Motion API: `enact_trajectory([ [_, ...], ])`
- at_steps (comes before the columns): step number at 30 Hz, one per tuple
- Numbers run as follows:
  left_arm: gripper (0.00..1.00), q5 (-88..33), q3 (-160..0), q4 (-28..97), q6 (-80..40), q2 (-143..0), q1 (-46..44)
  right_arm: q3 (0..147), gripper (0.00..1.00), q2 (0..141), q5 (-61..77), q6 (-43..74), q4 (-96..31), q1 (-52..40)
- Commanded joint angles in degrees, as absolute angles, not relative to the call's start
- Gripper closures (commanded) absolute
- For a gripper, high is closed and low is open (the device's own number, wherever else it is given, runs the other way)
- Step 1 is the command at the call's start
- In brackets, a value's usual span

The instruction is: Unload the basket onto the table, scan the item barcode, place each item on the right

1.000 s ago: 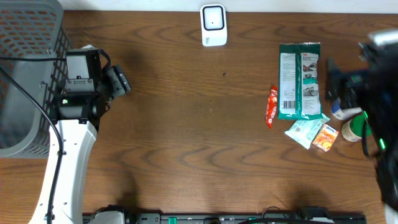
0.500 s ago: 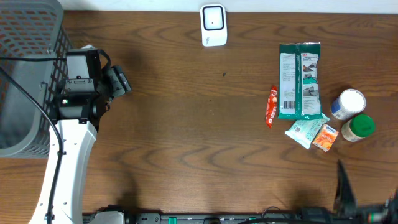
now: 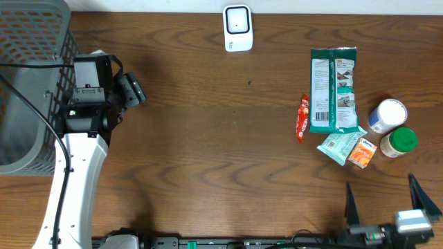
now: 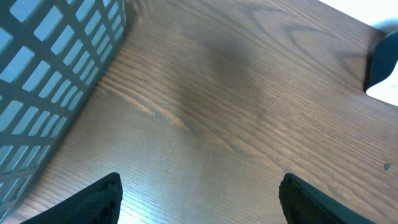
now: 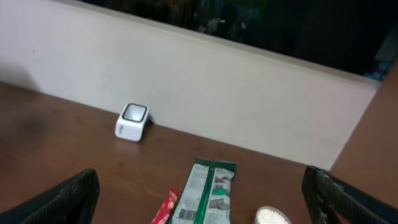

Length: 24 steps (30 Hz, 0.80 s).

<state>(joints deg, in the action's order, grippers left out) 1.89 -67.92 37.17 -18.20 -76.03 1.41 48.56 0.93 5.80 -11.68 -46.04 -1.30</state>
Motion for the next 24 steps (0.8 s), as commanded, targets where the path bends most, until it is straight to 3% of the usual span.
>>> enact_trajectory([
  [1,0.19,2.6,-68.9,37.3,-18.3,-76.4,1.6,42.5,0.01,0.4,6.4,-12.2,-39.3,-2.2],
  [14,0.19,2.6,-68.9,37.3,-18.3,-76.4,1.6,14.7,0.01,0.3,6.3,-7.4,12.6,-0.3],
  [24,0.19,2.6,-68.9,37.3,-18.3,-76.4,1.6,1.8,0.01,0.3,3.6,-1.5,23.6,0.3],
])
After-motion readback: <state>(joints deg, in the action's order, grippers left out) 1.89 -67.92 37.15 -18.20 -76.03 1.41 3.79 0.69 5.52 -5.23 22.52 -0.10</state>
